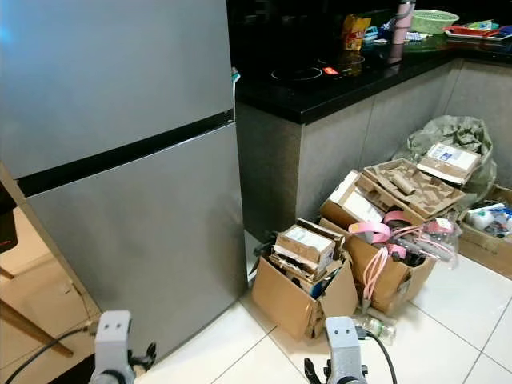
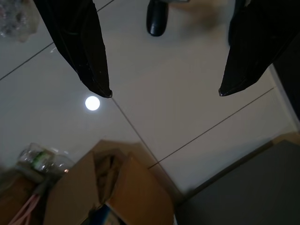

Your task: Restocking fridge

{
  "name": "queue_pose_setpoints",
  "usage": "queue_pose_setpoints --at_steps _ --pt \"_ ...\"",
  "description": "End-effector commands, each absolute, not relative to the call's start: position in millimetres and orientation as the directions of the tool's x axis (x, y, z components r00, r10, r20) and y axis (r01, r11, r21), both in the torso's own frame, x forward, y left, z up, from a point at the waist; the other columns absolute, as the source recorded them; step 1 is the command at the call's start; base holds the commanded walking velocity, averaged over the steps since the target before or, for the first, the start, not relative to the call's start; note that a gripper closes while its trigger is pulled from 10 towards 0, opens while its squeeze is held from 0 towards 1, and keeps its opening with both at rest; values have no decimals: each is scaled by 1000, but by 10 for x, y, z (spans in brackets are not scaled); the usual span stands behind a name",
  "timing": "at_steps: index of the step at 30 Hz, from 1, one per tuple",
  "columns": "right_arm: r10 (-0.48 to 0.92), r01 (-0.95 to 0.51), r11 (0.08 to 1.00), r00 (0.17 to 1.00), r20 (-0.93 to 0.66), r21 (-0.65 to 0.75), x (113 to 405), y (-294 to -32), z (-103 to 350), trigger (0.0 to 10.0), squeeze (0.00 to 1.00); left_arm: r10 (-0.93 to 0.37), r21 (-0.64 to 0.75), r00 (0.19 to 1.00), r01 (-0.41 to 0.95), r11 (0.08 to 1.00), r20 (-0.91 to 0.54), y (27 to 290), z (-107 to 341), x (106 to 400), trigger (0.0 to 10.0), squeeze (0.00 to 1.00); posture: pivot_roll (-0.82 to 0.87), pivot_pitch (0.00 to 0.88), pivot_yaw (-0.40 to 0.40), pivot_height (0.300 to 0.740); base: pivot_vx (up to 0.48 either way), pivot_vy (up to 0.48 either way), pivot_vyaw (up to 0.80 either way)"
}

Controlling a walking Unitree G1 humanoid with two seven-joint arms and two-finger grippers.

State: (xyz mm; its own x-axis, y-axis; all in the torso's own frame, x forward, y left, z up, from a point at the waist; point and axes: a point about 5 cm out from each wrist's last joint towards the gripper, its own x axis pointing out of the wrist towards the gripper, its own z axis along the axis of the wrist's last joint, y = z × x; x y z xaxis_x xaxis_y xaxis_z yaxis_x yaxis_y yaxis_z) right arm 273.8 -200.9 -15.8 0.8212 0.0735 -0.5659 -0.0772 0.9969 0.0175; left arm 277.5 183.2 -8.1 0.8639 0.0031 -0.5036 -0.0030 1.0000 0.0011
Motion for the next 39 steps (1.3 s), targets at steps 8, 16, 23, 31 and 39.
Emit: queue_pose_setpoints --at_steps 8,16,23,31,39 --pt "76 -99 995 794 -603 -5 2623 -1982 -275 10000 0 -30 -8 825 31 999 -565 1604 -246 2630 10000 0 48 80 -6 740 0 134 0" --pt "71 -71 997 799 -597 25 2525 -1892 -351 10000 0 -85 -22 800 90 996 -594 1553 -313 2540 10000 0 8 86 67 740 0 350 0" --pt "71 -80 997 778 -624 13 2458 -1930 -402 10000 0 -48 -24 797 42 999 -602 1572 -335 2497 10000 0 31 91 31 740 0 465 0" --pt "72 -73 997 793 -606 22 2557 -1880 -343 10000 0 -15 -11 792 11 1000 -610 1710 -353 2462 10000 0 20 89 31 740 0 464 0" --pt "55 -45 998 812 -581 32 2617 -1898 -289 10000 0 -25 -5 791 28 1000 -611 1723 -334 2491 10000 0 10 79 67 740 0 462 0"
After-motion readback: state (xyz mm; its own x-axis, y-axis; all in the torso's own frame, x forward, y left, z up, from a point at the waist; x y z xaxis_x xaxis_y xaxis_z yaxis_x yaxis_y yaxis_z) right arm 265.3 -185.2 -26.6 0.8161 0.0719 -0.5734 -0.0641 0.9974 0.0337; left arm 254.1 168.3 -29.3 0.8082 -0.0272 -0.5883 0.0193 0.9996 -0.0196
